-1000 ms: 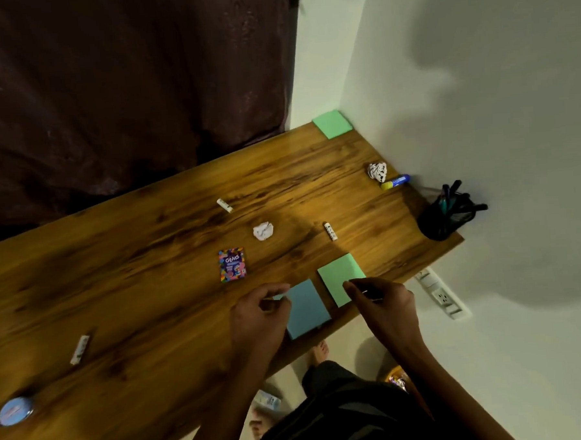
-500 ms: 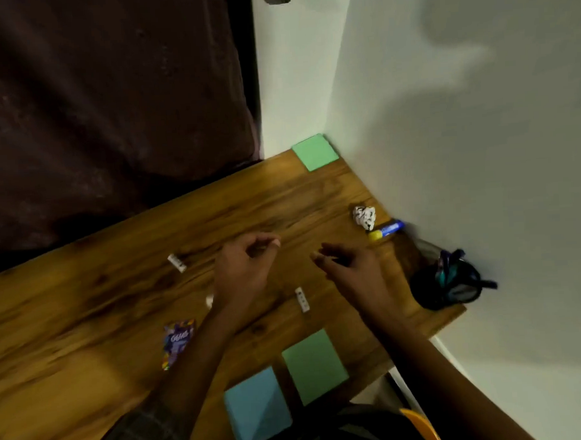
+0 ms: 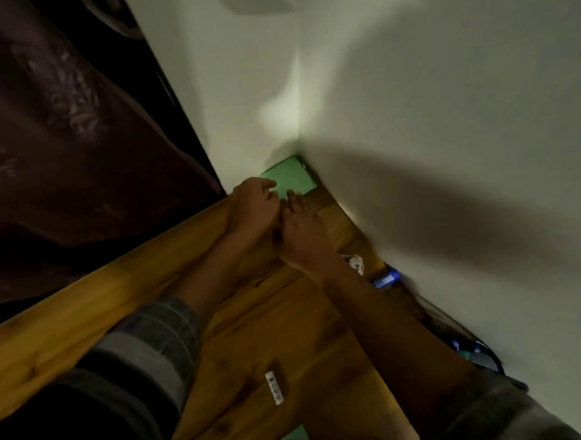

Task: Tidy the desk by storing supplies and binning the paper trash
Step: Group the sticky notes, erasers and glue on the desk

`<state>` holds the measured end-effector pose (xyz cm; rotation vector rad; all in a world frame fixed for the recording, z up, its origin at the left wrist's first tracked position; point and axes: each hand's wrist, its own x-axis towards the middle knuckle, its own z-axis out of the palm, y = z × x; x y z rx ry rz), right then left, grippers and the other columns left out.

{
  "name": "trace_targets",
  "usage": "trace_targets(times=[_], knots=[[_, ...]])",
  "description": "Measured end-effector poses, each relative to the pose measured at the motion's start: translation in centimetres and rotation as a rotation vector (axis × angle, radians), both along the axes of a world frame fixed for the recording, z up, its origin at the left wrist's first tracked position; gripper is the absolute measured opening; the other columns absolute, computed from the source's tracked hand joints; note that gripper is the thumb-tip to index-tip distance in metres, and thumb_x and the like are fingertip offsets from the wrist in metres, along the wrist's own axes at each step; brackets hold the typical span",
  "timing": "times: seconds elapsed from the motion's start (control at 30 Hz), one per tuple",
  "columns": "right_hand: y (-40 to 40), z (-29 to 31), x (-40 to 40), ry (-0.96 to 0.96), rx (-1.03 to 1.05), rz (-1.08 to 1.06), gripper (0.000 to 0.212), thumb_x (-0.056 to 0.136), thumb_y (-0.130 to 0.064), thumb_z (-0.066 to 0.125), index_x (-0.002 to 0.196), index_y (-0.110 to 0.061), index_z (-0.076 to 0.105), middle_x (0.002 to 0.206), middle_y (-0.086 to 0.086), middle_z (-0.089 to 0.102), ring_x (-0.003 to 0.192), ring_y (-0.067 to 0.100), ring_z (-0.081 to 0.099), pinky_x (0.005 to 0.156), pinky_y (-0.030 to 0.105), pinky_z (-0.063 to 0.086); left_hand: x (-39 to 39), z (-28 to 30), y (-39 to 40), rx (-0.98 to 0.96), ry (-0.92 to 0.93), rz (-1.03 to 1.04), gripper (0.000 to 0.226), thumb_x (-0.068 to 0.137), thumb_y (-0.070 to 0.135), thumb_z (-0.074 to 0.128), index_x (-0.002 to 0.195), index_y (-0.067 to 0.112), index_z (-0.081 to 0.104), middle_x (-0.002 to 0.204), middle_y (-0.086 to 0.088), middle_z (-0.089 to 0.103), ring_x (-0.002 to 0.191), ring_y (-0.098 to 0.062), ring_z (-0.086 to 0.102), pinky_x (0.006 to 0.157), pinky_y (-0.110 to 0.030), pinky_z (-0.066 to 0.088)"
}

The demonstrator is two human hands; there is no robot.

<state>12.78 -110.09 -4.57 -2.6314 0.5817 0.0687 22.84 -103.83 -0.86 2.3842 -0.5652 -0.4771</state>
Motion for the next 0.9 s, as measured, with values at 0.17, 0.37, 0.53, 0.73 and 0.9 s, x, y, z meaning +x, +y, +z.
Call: trace_targets(times=[0.17,0.37,0.53,0.73,0.9], knots=[[-2.7,-1.8,3.2,0.208,-0.162,0.114,0.099,0.089,-0.031,0.07,0.16,-0.003,0.008,0.167,0.022,-0.001,0.156,0.037,-0.002,0.124,0.058,0.01,0.9,-1.5,-0.9,0.019,0.09,-0.031,0.045,0.099,0.014,0.052,0.144,0.01,0.058,0.151,-0.009,0.055,0.139,-0.026,0.051,0.114,-0.029,0.038],[-2.6,-2.3,2.6,0.137,-0.158,0.022,0.093,0.092,-0.058,0.054,0.158,-0.002,0.02,0.166,0.019,0.016,0.155,0.031,0.014,0.122,0.059,0.014,1.9,-2.5,-0.3,0.014,-0.004,-0.047,0.043,0.095,0.007,0.052,0.137,0.005,0.063,0.135,-0.017,0.065,0.122,-0.032,0.061,0.096,-0.029,0.045],[0.1,-0.3,0.1,0.03,-0.059,-0.002,0.082,0.093,-0.056,0.053,0.157,-0.009,0.029,0.161,0.021,0.031,0.151,0.033,0.026,0.124,0.055,0.015,1.8,-3.4,-0.4,0.06,-0.05,-0.079,0.012,0.092,0.012,0.059,0.088,0.003,0.066,0.094,-0.014,0.069,0.093,-0.033,0.066,0.071,-0.037,0.045],[3.1,1.2,-2.5,-0.396,0.487,-0.533,0.031,0.09,-0.015,0.069,0.119,-0.006,0.064,0.116,0.009,0.067,0.109,0.024,0.061,0.095,0.021,0.041,0.1,-4.6,0.5,0.076,0.004,-0.094,0.043,0.09,0.01,0.067,0.131,0.0,0.064,0.131,-0.021,0.063,0.123,-0.036,0.057,0.099,-0.035,0.043],[4.6,1.9,-2.6,-0.415,1.138,-0.91,0.021,0.093,-0.021,0.062,0.113,-0.02,0.068,0.1,-0.007,0.074,0.089,0.012,0.07,0.075,0.03,0.058,-2.0,-4.5,1.6,0.156,-0.04,-0.066,0.055,0.088,0.034,0.067,0.134,0.005,0.062,0.134,-0.017,0.063,0.125,-0.036,0.056,0.106,-0.044,0.044]])
